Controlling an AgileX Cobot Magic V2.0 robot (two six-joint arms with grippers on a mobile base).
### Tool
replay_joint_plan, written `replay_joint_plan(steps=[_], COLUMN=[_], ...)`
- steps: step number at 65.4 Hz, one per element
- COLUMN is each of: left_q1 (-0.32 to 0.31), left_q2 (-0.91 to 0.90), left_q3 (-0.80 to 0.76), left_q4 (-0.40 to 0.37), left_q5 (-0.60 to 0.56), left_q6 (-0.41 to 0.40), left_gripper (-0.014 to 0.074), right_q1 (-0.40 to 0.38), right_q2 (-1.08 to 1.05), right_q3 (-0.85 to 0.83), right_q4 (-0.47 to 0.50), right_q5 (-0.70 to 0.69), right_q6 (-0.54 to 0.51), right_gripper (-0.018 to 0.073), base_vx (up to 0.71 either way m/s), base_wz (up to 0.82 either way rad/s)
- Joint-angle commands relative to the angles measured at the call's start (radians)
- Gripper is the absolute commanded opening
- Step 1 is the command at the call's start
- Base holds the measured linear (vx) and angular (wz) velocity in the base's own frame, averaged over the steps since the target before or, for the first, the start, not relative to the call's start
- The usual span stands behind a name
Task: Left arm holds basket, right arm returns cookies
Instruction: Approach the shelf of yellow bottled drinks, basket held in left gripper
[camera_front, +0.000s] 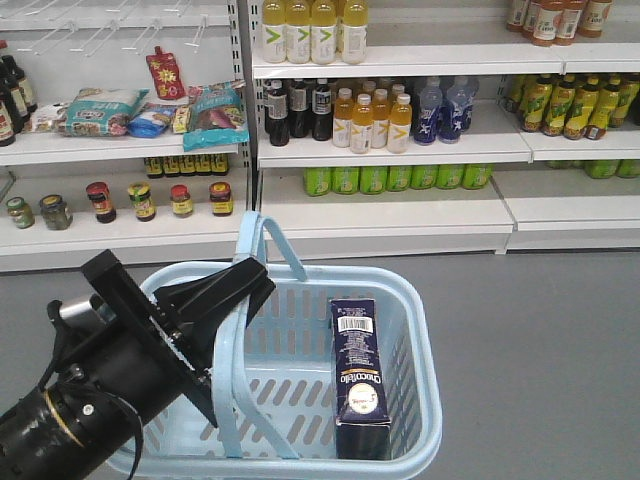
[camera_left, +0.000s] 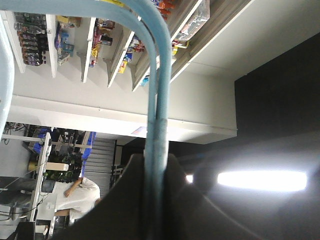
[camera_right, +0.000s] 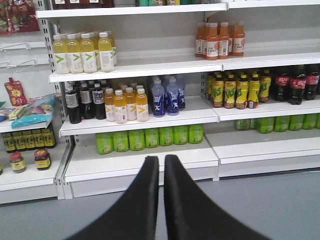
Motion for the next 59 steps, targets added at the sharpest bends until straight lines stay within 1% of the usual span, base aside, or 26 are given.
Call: replay_joint_plan(steps=[1,26,59], left_q1=[-0.007,-0.007,-0.007], left_q2=[-0.030,-0.030,-0.030], left_q3=[-0.025,-0.025,-0.025], left_q4=[-0.014,-0.014,-0.014], left_q5=[-0.174,-0.174,-0.174], left_q6=[-0.007,-0.007,-0.007], left_gripper=[0.0000,0.0000,0.0000], right_q1=[-0.006,-0.006,-0.006], right_q2=[-0.012,-0.012,-0.012], right_q3=[0.017,0.017,0.017], right_q4=[-0.007,-0.007,-0.007], right_q5=[-0.073,-0.073,-0.073], right_q6=[-0.005,-0.005,-0.005], right_gripper=[-0.0006,-0.0006,-0.0006], base_vx=[0.56,0.54,0.48], base_wz=[-0.09,-0.03,0.09])
